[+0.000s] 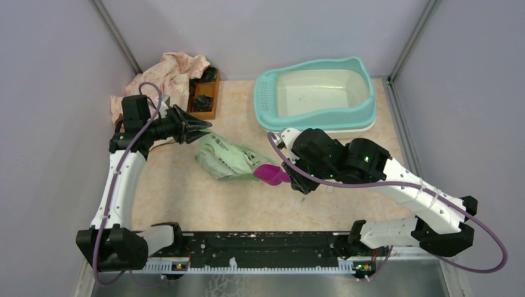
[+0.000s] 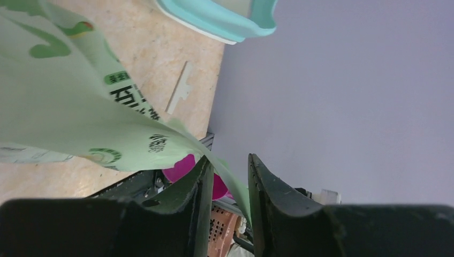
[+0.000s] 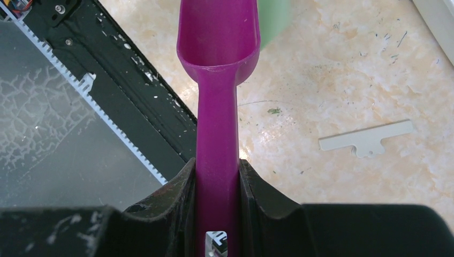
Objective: Fill the litter box with clean litter
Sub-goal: 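Scoop the cat litter from the cat litter bag.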
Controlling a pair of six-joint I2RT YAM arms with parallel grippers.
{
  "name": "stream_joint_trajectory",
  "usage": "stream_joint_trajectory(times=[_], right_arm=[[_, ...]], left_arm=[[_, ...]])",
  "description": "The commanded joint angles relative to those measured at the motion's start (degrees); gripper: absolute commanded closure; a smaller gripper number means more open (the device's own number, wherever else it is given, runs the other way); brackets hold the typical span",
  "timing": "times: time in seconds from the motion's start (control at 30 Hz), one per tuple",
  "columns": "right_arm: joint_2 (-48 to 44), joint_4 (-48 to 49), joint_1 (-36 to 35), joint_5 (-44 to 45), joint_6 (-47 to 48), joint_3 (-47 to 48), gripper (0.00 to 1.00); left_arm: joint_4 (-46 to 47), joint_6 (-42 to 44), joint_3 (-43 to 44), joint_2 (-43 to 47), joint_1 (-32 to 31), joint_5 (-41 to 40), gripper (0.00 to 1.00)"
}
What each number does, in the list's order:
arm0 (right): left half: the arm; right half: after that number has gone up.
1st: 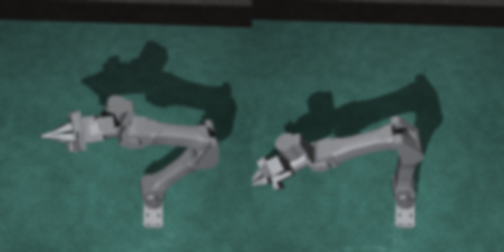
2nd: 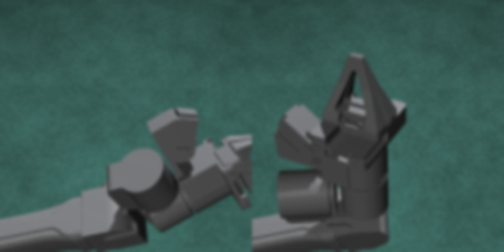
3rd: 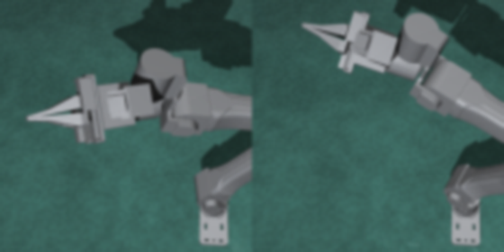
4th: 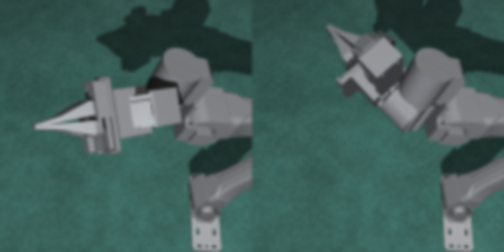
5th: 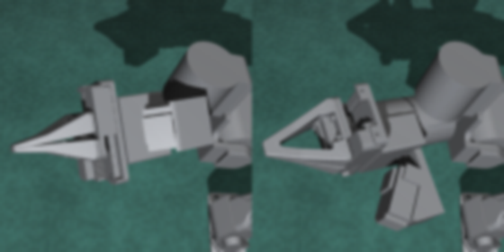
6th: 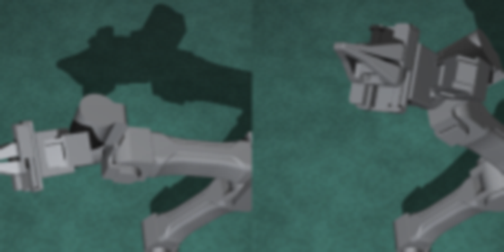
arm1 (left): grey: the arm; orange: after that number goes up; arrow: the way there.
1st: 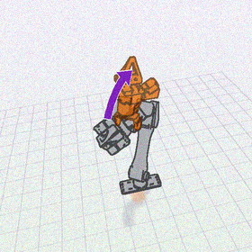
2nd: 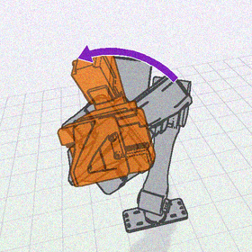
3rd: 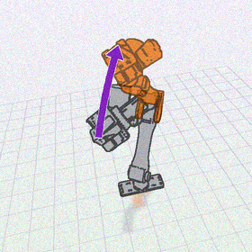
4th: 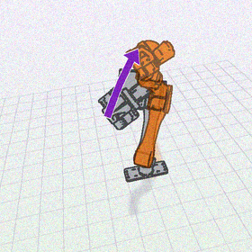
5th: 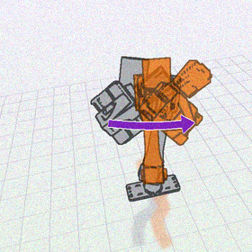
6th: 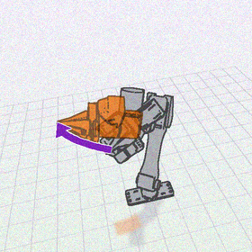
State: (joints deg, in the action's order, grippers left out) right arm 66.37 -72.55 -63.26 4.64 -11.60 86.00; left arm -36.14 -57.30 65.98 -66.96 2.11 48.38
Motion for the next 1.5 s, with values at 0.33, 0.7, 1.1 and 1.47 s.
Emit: stream_joint_trajectory(times=[0.33, 0.7, 1.1, 1.47], right_arm=[[0.3, 4.3, -0.2, 2.4, 0.5, -0.1, 1.00], [-1.1, 5.9, 4.3, -0.4, 1.9, -2.4, 1.00], [-1.3, 5.5, 4.3, -4.4, 1.2, -3.3, 1.00], [-4.7, 3.5, -1.6, -7.8, -3.8, -3.7, 1.00]], left_arm=[[14.3, -2.8, -3.6, 3.1, 0.2, 8.3, 0.63], [20.8, -5.6, -5.9, 6.9, 0.3, 10.8, 0.41], [21.0, -4.5, -6.6, 9.0, 1.1, 10.4, 0.29], [19.8, -3.2, -6.3, 9.2, 1.5, 9.8, 0.29]])
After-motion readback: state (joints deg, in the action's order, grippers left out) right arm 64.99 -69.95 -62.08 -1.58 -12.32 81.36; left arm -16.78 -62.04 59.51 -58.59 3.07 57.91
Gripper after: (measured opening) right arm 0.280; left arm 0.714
